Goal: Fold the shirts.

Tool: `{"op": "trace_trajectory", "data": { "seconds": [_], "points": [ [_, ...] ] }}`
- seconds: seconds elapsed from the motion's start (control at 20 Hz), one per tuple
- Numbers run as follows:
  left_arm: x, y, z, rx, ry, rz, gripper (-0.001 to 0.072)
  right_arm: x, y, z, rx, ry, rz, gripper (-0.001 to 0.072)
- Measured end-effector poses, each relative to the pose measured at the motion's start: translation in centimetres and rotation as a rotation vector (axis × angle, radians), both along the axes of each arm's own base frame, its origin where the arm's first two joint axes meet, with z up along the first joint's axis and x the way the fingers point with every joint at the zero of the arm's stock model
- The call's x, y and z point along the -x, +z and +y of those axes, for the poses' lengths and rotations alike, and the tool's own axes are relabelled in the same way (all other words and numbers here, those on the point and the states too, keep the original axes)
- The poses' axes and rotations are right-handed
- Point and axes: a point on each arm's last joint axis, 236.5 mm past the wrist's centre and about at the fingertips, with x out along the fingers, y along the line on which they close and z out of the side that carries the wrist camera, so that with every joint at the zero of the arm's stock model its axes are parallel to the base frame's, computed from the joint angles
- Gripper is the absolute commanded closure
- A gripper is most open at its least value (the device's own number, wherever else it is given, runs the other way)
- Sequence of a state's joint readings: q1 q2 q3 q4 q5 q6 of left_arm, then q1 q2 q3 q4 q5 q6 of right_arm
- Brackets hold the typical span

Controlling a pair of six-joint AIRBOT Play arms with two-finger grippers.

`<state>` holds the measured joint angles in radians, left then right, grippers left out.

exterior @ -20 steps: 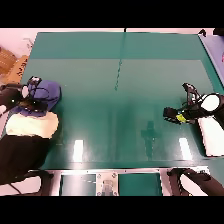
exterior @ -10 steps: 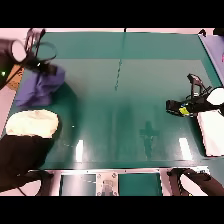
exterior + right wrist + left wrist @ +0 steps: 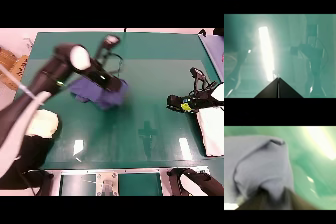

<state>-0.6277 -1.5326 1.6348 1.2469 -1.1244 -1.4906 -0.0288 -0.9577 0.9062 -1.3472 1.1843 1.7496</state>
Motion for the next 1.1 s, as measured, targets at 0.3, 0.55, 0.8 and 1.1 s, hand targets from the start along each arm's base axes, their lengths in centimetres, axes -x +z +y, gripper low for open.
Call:
{"op": "trace_trajectory", "data": {
  "seconds": [0.3, 0.55, 0.8, 1.1],
  "points": [
    [-0.3, -1.7, 1.6, -0.039, -0.006, 0.119, 0.0071, 1.0, -0.2, 0.5, -0.020, 0.011, 0.043, 0.0301],
    [-5.0, -2.6, 13.6, -0.111, 0.221, 0.224, -0.0013, 2.7, -2.7, 2.1, -0.098, 0.000, 0.112, 0.0210],
    [-7.9, -7.2, 21.6, -0.098, 0.439, 0.275, -0.0013, 4.2, -8.0, 5.3, -0.260, -0.067, 0.165, 0.0215],
    [-13.3, -12.4, 22.8, 0.057, 0.612, 0.212, -0.0007, 3.5, -12.2, 9.5, -0.372, -0.065, 0.187, 0.0224]
  ]
}}
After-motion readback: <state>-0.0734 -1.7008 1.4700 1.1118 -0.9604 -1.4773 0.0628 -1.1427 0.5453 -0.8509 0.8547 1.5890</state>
